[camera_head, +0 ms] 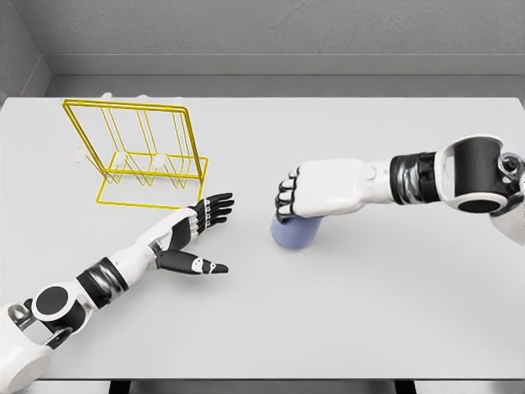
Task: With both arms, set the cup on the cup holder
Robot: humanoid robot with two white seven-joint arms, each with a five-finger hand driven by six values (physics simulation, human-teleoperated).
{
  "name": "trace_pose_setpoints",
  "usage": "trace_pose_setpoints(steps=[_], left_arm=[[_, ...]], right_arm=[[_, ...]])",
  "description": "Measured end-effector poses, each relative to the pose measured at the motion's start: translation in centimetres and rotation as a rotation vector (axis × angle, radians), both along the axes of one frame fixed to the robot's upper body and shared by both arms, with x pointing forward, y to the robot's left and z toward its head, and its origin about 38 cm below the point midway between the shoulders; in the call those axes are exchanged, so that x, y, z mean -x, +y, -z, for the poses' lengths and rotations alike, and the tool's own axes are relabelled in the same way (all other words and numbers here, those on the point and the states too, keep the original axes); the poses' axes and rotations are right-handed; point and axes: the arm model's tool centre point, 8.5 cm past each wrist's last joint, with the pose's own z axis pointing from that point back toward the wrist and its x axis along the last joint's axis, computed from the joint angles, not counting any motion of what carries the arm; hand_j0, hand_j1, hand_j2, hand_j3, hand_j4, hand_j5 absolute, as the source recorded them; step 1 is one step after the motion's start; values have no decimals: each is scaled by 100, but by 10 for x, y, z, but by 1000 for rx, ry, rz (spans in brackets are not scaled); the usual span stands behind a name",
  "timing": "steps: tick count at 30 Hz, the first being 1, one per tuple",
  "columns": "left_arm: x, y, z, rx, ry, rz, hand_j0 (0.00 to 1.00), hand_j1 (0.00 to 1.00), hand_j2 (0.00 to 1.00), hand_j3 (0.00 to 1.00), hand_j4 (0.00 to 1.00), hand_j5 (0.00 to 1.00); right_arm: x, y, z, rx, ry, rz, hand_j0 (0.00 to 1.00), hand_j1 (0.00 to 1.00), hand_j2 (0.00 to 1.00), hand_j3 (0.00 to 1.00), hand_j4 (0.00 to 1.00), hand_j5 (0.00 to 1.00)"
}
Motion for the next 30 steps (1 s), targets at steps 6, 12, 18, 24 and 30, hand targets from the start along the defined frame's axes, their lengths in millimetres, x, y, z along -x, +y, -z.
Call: trace_pose_setpoints(steps=[6,12,18,24,30], left_arm=[[0,0,0,1,0,0,100,100,100,100,100,100],[0,-2,-1,7,-2,0,100,100,100,100,100,100],[-1,-2,-1,8,-2,-1,100,100,100,100,100,100],[-4,-1,-3,6,-9,-5,100,100,100,100,100,100],[-10,4,-3,-1,-12,-20,100,100,100,100,100,100]], right_arm=[[3,16,1,-13,6,-37,52,52,52,52,52,52],[6,24,6,-13,18,-57,99,99,99,99,99,99],[6,24,5,-15,15,-56,100,100,100,100,100,100],[2,22,-3,-32,-4,-44,100,100,100,100,100,100],[-8,5,-45,-165,-20,5,100,100,100,100,100,100]])
